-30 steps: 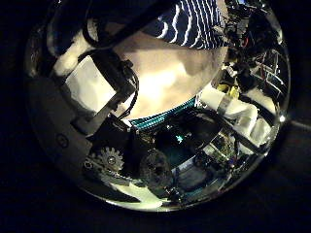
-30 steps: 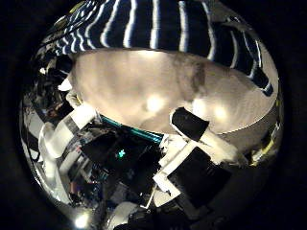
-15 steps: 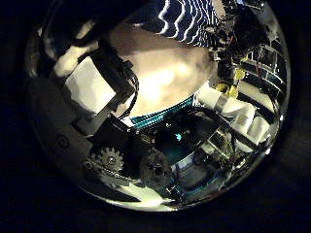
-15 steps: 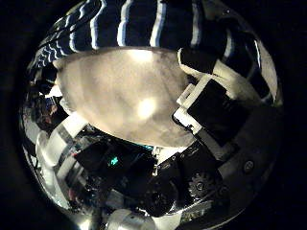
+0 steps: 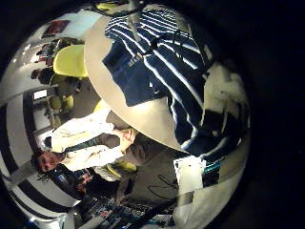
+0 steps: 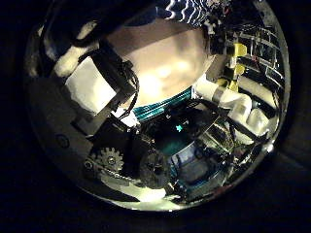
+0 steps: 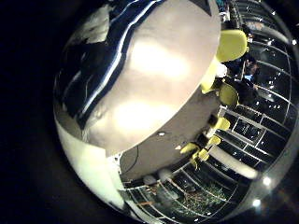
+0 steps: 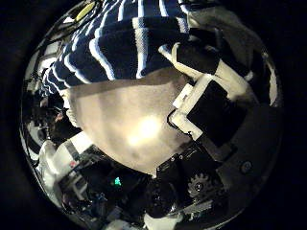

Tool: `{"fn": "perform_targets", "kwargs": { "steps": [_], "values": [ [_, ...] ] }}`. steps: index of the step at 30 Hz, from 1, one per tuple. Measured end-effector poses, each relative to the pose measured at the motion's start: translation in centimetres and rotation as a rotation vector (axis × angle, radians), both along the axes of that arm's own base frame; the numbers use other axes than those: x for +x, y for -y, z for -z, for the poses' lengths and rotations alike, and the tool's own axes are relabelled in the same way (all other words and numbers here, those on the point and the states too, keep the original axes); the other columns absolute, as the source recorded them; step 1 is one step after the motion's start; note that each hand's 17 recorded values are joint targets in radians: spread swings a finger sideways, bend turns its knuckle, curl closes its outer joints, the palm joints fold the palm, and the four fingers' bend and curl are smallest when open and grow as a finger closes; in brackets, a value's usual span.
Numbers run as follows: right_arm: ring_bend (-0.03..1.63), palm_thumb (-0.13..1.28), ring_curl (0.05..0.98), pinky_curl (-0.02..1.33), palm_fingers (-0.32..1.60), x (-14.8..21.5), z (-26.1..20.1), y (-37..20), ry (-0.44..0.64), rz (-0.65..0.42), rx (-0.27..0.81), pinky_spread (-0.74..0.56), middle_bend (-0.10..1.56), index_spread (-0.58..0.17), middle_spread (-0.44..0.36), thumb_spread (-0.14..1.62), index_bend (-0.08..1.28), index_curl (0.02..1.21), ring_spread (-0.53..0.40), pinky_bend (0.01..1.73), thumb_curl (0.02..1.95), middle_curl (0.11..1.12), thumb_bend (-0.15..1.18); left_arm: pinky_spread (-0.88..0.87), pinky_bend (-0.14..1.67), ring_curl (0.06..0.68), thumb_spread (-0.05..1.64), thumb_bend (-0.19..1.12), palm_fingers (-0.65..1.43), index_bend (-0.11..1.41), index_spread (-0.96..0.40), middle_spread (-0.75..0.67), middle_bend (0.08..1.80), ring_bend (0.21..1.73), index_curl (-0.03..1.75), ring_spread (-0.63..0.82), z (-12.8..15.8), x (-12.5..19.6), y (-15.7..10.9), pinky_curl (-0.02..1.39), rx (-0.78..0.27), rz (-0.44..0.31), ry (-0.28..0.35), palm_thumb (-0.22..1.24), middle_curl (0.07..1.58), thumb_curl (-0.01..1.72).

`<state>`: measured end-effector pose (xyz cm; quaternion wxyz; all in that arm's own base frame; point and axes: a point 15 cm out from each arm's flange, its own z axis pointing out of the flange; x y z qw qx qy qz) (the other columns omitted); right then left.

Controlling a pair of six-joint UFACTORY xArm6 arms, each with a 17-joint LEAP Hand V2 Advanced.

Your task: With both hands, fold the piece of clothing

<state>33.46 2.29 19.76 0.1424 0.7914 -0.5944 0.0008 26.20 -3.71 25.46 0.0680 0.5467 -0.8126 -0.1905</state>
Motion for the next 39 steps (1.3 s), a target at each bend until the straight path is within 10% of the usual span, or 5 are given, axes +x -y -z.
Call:
{"fn": "perform_targets", "kwargs": {
  "steps": [17,26,39],
  "values": [
    [1.33,1.01,0.869,1.06,0.99,-1.3,-12.3,-1.8,0.136,-0.004,0.078,-0.22,1.22,-0.355,-0.237,1.26,1.04,1.03,-0.273,1.21,0.6,1.04,-0.01,-0.51,1.58,0.539,1.17,-0.01,0.78,0.16,-0.51,-0.61,0.75,1.58,1.46,-0.42,-6.4,-0.5,-0.4,0.63,-0.014,0.034,0.009,0.85,1.39,0.54],
    [1.33,0.98,0.874,1.15,0.99,3.0,-17.1,-3.3,0.185,-0.031,0.07,-0.22,1.24,-0.34,-0.214,1.25,1.04,1.04,-0.267,1.16,0.62,1.02,-0.01,-0.51,1.58,0.539,1.17,-0.02,0.78,0.16,-0.47,-0.62,0.74,1.58,1.48,-0.42,-11.0,6.1,-2.3,0.62,0.088,0.028,0.101,0.84,1.38,0.54],
    [1.32,0.93,0.879,1.22,1.0,13.8,-7.2,-4.2,-0.04,-0.095,-0.048,-0.22,1.24,-0.33,-0.2,1.24,1.03,1.04,-0.266,1.11,0.61,1.0,-0.02,-0.51,1.56,0.538,1.16,-0.02,0.71,0.15,-0.43,-0.63,0.74,1.57,1.5,-0.42,-1.0,17.3,-2.2,0.62,0.19,0.119,-0.029,0.8,1.37,0.52]
  ]
}}
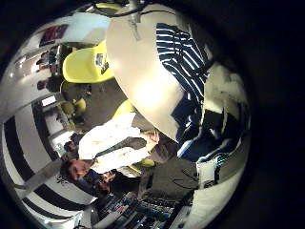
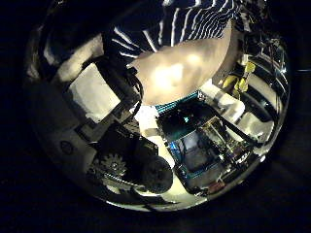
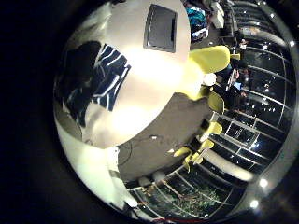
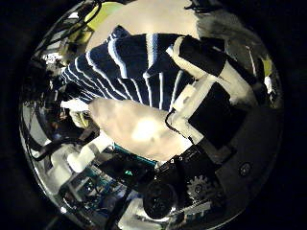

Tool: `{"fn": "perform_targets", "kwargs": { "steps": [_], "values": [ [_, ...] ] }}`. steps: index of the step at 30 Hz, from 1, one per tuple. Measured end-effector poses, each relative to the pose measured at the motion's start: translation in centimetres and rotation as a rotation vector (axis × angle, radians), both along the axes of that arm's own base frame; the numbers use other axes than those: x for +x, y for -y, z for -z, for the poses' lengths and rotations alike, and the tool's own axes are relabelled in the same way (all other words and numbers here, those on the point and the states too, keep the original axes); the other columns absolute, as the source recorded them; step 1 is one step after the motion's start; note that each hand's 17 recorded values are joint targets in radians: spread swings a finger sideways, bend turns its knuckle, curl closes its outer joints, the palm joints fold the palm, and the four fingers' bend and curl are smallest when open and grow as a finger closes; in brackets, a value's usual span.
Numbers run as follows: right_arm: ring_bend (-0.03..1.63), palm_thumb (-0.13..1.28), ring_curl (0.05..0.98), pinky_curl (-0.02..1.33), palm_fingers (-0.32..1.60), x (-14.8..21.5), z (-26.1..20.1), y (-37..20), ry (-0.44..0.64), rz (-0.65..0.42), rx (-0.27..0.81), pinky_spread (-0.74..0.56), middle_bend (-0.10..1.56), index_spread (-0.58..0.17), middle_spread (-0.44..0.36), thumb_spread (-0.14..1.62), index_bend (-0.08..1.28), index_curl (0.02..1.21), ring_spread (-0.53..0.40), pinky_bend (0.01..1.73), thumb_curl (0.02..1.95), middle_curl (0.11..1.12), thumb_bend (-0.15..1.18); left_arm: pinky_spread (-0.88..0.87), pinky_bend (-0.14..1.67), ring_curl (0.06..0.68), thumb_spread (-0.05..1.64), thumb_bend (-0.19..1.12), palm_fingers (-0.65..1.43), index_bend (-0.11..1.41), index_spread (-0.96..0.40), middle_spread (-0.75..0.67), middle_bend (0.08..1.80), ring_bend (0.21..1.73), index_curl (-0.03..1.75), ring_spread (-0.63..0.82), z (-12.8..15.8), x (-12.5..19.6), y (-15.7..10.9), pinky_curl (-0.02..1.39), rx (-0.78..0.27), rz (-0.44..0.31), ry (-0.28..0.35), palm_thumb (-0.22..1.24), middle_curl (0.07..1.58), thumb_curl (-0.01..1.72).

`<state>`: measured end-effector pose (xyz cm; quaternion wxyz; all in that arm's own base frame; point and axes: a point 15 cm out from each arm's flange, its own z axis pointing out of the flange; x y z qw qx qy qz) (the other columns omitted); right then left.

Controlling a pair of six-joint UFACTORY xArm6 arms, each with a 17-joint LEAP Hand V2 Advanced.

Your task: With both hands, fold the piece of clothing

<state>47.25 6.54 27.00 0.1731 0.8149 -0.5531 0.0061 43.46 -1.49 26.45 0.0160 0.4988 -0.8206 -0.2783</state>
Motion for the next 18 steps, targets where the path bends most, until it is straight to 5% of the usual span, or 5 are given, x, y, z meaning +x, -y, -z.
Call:
{"fn": "perform_targets", "kwargs": {
  "steps": [9,13,15,16,18],
  "values": [
    [1.31,0.86,0.884,1.23,0.94,5.5,6.3,0.0,-0.051,0.021,-0.014,-0.23,1.22,-0.334,-0.203,1.25,1.0,1.04,-0.267,1.09,0.56,0.99,-0.02,-0.53,1.44,0.525,1.14,-0.03,0.47,0.14,-0.39,-0.61,0.71,1.46,1.42,-0.44,4.1,5.2,-0.1,0.62,-0.006,-0.006,0.009,0.72,1.28,0.49],
    [1.31,0.83,0.845,1.15,0.78,7.2,7.2,0.2,0.002,0.027,0.004,-0.28,1.14,-0.359,-0.219,1.25,0.79,0.99,-0.269,1.07,0.52,0.96,-0.02,-0.52,1.37,0.509,1.13,-0.05,0.16,0.12,-0.35,-0.54,0.52,1.39,1.27,-0.41,4.7,7.2,-0.5,0.62,-0.044,-0.035,0.064,0.61,1.18,0.45],
    [1.3,0.8,0.816,1.1,0.55,7.6,7.3,0.7,0.011,0.04,0.015,-0.34,1.07,-0.377,-0.251,1.25,0.54,0.93,-0.278,1.06,0.5,0.92,-0.03,-0.48,1.3,0.491,1.12,-0.05,0.04,0.13,-0.31,-0.46,0.42,1.33,1.18,-0.37,4.8,8.0,-0.8,0.6,-0.068,-0.059,0.1,0.53,1.12,0.43],
    [1.26,0.75,0.809,1.09,0.21,7.6,7.4,0.9,0.012,0.046,0.018,-0.33,0.93,-0.382,-0.265,1.25,0.44,0.89,-0.28,1.01,0.49,0.88,-0.04,-0.44,1.24,0.466,1.11,-0.06,-0.06,0.15,-0.28,-0.4,0.35,1.27,1.14,-0.31,4.8,8.3,-1.0,0.58,-0.08,-0.074,0.112,0.47,1.08,0.41],
    [1.14,0.71,0.761,1.05,-0.04,7.8,7.1,2.1,0.016,0.07,0.026,-0.24,0.77,-0.41,-0.269,1.25,0.4,0.81,-0.24,0.89,0.47,0.79,-0.04,-0.37,1.15,0.437,1.1,-0.05,-0.06,0.14,-0.23,-0.3,0.28,1.21,1.05,-0.25,4.3,9.1,-1.7,0.55,-0.102,-0.104,0.151,0.43,1.01,0.38]
  ]
}}
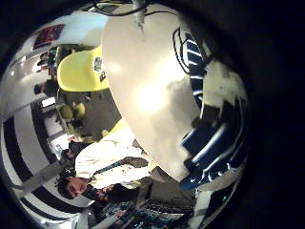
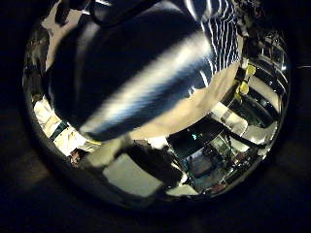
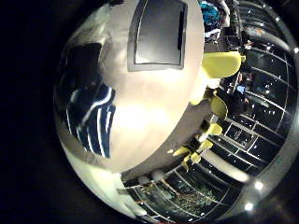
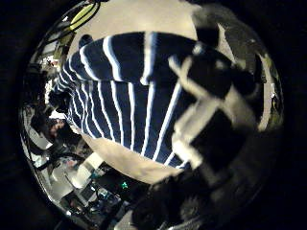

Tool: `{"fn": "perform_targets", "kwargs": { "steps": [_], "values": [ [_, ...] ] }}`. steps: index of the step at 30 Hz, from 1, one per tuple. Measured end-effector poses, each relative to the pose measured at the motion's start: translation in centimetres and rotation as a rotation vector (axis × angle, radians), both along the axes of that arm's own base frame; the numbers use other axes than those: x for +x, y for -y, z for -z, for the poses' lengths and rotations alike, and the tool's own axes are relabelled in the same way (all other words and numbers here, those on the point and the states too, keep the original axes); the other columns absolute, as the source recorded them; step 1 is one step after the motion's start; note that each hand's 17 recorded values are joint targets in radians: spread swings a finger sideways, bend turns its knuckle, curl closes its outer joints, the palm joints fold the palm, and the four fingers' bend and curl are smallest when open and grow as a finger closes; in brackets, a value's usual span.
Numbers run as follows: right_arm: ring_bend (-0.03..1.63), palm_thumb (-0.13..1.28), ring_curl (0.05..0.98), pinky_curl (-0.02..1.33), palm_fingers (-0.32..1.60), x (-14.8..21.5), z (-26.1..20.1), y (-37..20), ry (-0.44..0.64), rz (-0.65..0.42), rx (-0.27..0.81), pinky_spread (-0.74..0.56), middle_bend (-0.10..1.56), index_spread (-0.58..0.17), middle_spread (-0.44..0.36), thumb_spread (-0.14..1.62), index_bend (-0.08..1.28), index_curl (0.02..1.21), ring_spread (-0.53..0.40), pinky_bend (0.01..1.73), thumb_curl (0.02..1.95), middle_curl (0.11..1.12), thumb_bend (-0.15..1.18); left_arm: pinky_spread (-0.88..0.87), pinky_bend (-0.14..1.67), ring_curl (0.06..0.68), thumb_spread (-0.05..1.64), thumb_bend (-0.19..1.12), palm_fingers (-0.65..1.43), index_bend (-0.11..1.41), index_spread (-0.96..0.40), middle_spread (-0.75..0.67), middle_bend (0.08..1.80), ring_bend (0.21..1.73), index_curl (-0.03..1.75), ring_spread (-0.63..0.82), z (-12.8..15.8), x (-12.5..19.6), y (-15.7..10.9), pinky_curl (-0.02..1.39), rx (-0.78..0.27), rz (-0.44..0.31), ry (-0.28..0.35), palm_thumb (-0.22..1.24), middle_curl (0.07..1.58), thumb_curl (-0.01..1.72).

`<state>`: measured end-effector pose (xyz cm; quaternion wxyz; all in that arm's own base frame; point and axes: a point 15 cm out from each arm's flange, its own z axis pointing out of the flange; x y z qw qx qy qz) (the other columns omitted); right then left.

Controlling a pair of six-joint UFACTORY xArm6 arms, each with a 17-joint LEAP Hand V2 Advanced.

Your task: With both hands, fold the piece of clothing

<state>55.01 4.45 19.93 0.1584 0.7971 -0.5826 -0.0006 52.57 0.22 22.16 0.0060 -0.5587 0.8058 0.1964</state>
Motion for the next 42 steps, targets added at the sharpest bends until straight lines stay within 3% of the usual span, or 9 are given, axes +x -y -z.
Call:
{"fn": "perform_targets", "kwargs": {
  "steps": [3,7,12,16,19,26,32,42],
  "values": [
    [0.92,0.64,0.632,0.96,-0.11,0.2,-1.7,1.6,0.028,0.036,0.027,-0.04,0.56,-0.437,-0.233,1.22,0.32,0.67,-0.129,0.79,0.44,0.66,-0.04,-0.18,0.95,0.392,1.08,-0.05,-0.13,0.15,-0.16,-0.12,0.19,1.09,0.94,-0.12,-1.7,1.0,-0.4,0.49,-0.034,-0.027,0.057,0.34,0.9,0.35],
    [0.71,0.55,0.515,0.86,-0.12,0.2,-5.1,3.6,0.074,0.063,0.065,0.19,0.37,-0.436,-0.144,1.17,0.21,0.56,0.047,0.68,0.41,0.55,-0.05,0.0,0.83,0.35,1.06,-0.03,-0.09,0.14,-0.08,0.06,0.16,0.98,0.8,-0.01,-4.5,1.1,-0.9,0.44,-0.051,-0.044,0.101,0.3,0.77,0.33],
    [0.61,0.51,0.442,0.75,-0.04,0.0,-10.3,4.8,0.158,0.059,0.09,0.35,0.28,-0.428,-0.103,1.14,0.16,0.48,0.128,0.58,0.38,0.48,-0.03,0.14,0.77,0.32,1.05,-0.03,-0.05,0.14,-0.04,0.17,0.17,0.91,0.66,0.07,-8.3,0.0,-0.7,0.4,-0.063,-0.04,0.139,0.28,0.65,0.31],
    [0.58,0.49,0.406,0.67,0.01,-1.0,-14.5,5.5,0.218,0.044,0.102,0.43,0.27,-0.413,-0.103,1.13,0.15,0.42,0.149,0.54,0.36,0.44,-0.03,0.2,0.73,0.306,1.04,-0.03,-0.03,0.15,-0.02,0.2,0.18,0.88,0.58,0.11,-9.2,-3.0,-0.1,0.39,-0.09,-0.037,0.091,0.28,0.58,0.31],
    [0.58,0.47,0.388,0.63,0.04,-3.3,-15.1,6.7,0.181,0.049,0.114,0.45,0.27,-0.405,-0.076,1.13,0.15,0.39,0.151,0.52,0.35,0.43,-0.03,0.22,0.72,0.301,1.04,-0.03,-0.01,0.16,-0.02,0.21,0.18,0.87,0.55,0.12,-8.9,-5.2,0.8,0.38,-0.134,-0.04,0.047,0.28,0.55,0.3],
    [0.58,0.43,0.361,0.56,0.08,-7.5,-11.8,8.6,0.072,0.104,0.187,0.49,0.26,-0.379,-0.048,1.14,0.14,0.33,0.157,0.51,0.33,0.4,-0.03,0.25,0.69,0.288,1.05,-0.02,0.01,0.16,0.0,0.24,0.19,0.85,0.46,0.14,-8.1,-9.4,1.9,0.36,-0.195,-0.051,-0.009,0.29,0.48,0.3],
    [0.6,0.4,0.345,0.54,0.07,-9.3,-8.5,8.9,-0.003,0.137,0.22,0.5,0.26,-0.366,-0.007,1.09,0.12,0.28,0.181,0.55,0.31,0.39,-0.03,0.23,0.69,0.283,1.05,-0.02,0.02,0.15,0.02,0.26,0.19,0.85,0.41,0.15,-7.4,-14.1,3.8,0.35,-0.237,-0.023,-0.115,0.3,0.45,0.3],
    [0.62,0.35,0.318,0.49,0.06,-9.0,0.2,6.5,-0.139,0.129,0.228,0.5,0.26,-0.359,0.022,1.04,0.13,0.24,0.187,0.6,0.3,0.37,-0.03,0.21,0.66,0.276,1.07,-0.02,0.05,0.16,0.03,0.26,0.2,0.84,0.36,0.14,-3.1,-15.5,4.5,0.34,-0.259,-0.033,-0.126,0.32,0.41,0.3]
  ]
}}
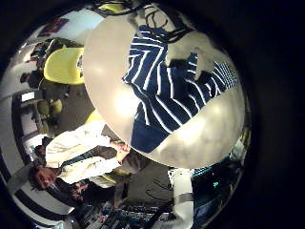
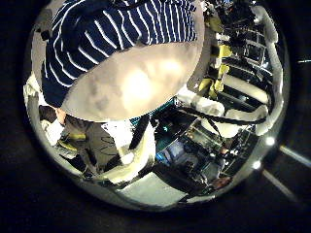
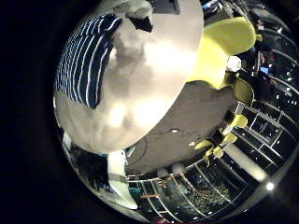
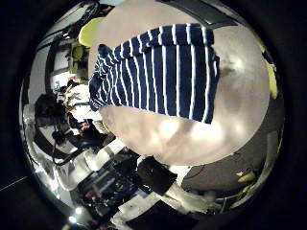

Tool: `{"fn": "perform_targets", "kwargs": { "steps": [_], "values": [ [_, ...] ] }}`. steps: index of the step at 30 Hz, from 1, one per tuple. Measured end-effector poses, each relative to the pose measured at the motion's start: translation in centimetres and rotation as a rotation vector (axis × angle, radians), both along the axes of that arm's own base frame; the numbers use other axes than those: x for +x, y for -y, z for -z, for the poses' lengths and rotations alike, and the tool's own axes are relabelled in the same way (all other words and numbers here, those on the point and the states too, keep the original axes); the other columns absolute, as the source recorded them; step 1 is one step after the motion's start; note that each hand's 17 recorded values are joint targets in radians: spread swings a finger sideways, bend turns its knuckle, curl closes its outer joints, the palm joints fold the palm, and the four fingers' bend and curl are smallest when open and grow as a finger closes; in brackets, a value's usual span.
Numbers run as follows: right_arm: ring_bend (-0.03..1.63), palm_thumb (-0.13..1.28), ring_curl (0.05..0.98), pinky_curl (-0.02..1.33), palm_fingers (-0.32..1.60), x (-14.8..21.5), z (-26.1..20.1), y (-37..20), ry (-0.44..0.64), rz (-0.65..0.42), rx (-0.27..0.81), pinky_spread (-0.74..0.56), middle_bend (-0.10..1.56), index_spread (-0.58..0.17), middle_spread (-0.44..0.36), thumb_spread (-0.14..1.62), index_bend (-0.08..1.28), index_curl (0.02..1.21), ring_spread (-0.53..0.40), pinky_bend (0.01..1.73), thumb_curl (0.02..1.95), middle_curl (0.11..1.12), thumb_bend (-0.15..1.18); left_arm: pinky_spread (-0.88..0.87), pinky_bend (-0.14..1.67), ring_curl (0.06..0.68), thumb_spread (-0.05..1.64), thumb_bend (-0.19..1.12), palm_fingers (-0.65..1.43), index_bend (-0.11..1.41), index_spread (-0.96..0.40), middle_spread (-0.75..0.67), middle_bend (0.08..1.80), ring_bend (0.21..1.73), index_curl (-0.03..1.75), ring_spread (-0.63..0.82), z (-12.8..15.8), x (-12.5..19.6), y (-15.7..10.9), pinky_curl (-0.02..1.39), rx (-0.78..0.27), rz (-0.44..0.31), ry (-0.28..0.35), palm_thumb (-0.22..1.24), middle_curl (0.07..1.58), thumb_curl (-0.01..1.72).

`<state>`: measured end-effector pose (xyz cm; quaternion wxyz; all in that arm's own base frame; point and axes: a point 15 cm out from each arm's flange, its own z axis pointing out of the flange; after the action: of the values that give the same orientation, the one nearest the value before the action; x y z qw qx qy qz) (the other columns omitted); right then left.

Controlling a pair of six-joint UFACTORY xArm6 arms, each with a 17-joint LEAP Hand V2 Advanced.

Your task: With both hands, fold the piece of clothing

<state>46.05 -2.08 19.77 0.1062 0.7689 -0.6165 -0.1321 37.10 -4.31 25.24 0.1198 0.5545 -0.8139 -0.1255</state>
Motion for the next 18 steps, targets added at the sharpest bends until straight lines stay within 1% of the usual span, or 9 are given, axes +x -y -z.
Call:
{"fn": "perform_targets", "kwargs": {
  "steps": [2,4,8,11,14,18],
  "values": [
    [0.61,0.35,0.313,0.48,0.06,-0.1,1.2,-0.4,-0.026,-0.007,0.001,0.5,0.26,-0.359,0.023,1.04,0.14,0.24,0.185,0.61,0.3,0.37,-0.03,0.2,0.66,0.275,1.07,-0.02,0.05,0.16,0.03,0.26,0.2,0.84,0.35,0.14,0.8,-0.5,-0.2,0.34,0.004,-0.002,-0.015,0.32,0.41,0.3],
    [0.61,0.35,0.308,0.47,0.06,-0.2,2.2,-1.1,-0.045,-0.021,0.001,0.49,0.26,-0.36,0.024,1.04,0.14,0.24,0.183,0.61,0.3,0.37,-0.03,0.2,0.65,0.273,1.07,-0.02,0.05,0.16,0.03,0.25,0.2,0.83,0.35,0.14,1.5,-1.1,-1.1,0.34,0.011,-0.013,-0.031,0.33,0.4,0.29],
    [0.61,0.38,0.297,0.45,0.09,-0.8,4.1,-1.5,-0.095,-0.041,-0.008,0.5,0.24,-0.379,0.016,1.03,0.16,0.25,0.182,0.62,0.31,0.36,-0.02,0.21,0.64,0.269,1.08,-0.02,0.06,0.16,0.03,0.25,0.2,0.83,0.34,0.14,1.6,-1.2,-1.9,0.34,0.019,-0.023,-0.034,0.33,0.4,0.29],
    [0.61,0.4,0.289,0.44,0.12,-1.4,5.7,-2.9,-0.141,-0.076,-0.014,0.49,0.24,-0.38,0.007,1.02,0.16,0.25,0.176,0.63,0.31,0.36,-0.02,0.22,0.64,0.267,1.08,-0.02,0.06,0.16,0.03,0.25,0.2,0.82,0.33,0.14,1.7,-1.2,-2.3,0.34,0.018,-0.025,-0.037,0.33,0.39,0.29],
    [0.61,0.43,0.286,0.43,0.14,-2.1,6.4,-2.5,-0.18,-0.097,-0.043,0.49,0.24,-0.376,-0.001,1.02,0.15,0.25,0.166,0.63,0.32,0.36,-0.02,0.22,0.64,0.266,1.08,-0.02,0.07,0.16,0.03,0.25,0.2,0.82,0.33,0.14,1.8,-1.4,-2.6,0.34,0.019,-0.025,-0.039,0.33,0.39,0.29],
    [0.68,0.57,0.293,0.42,0.26,-2.5,7.1,-2.1,-0.204,-0.112,-0.069,0.47,0.27,-0.364,-0.032,1.03,0.15,0.26,0.068,0.64,0.36,0.36,0.01,0.22,0.63,0.264,1.08,-0.02,0.07,0.16,0.03,0.25,0.2,0.82,0.32,0.14,1.9,-1.3,-3.2,0.34,0.034,-0.023,-0.041,0.33,0.38,0.29]
  ]
}}
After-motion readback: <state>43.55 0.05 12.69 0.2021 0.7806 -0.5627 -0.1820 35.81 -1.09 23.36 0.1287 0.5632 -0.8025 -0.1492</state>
